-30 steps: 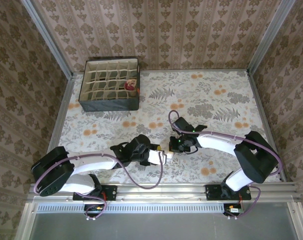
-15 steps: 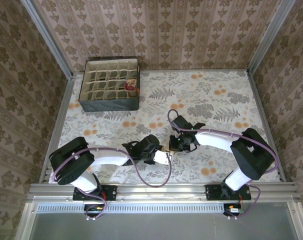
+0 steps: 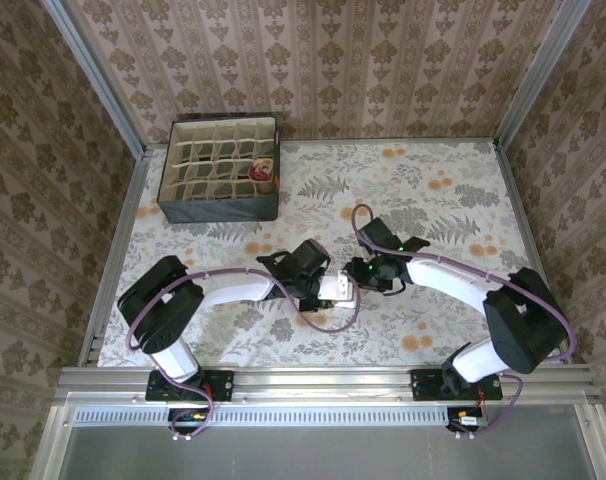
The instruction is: Roll the socks
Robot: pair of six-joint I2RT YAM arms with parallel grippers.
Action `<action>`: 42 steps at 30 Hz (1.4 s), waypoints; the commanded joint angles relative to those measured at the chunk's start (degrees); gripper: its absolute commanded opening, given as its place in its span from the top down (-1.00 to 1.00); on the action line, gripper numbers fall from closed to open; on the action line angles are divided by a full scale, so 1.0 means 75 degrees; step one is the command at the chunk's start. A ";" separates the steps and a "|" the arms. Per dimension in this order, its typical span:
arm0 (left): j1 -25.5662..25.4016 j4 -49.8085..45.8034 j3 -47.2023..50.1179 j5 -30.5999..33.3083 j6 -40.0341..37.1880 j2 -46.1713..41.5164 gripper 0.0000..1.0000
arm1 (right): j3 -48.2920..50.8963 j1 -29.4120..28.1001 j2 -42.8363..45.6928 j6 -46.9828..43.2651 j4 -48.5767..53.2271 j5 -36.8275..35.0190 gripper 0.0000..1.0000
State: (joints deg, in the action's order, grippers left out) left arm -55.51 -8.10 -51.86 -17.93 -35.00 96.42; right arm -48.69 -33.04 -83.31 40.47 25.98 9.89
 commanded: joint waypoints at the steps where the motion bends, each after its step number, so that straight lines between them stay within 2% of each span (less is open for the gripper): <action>1: 0.0359 -0.1480 -0.0290 -0.0901 0.1195 0.0595 0.84 | 0.0100 0.0044 0.0902 0.0250 0.0153 -0.0155 -0.04; 4: 0.0697 -0.1902 -0.0778 -0.1551 0.1817 0.0991 0.87 | 0.0437 0.0069 0.1272 0.0662 -0.0036 -0.0166 -0.11; 7: 0.0863 -0.2152 -0.1114 -0.1841 0.2289 0.1301 0.89 | 0.0777 0.0069 0.1497 0.1205 -0.0297 -0.0064 -0.13; 18: 0.0780 -0.2466 -0.1570 -0.1558 0.2747 0.1751 0.89 | 0.2018 -0.0005 0.2471 0.2848 -0.1102 -0.0132 -0.20; 29: 0.0758 -0.2070 -0.1514 -0.1680 0.3288 0.1839 0.89 | 0.2275 -0.0001 0.1310 0.3866 -0.2925 0.0367 -0.24; 42: 0.0780 -0.1785 -0.1384 -0.1968 0.3490 0.1840 0.88 | 0.2377 -0.0001 0.0271 0.4568 -0.3445 0.0310 -0.29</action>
State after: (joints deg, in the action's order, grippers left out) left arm -49.15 -19.11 -64.38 -33.98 -10.22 107.44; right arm -31.22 -32.80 -79.20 71.55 1.76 11.20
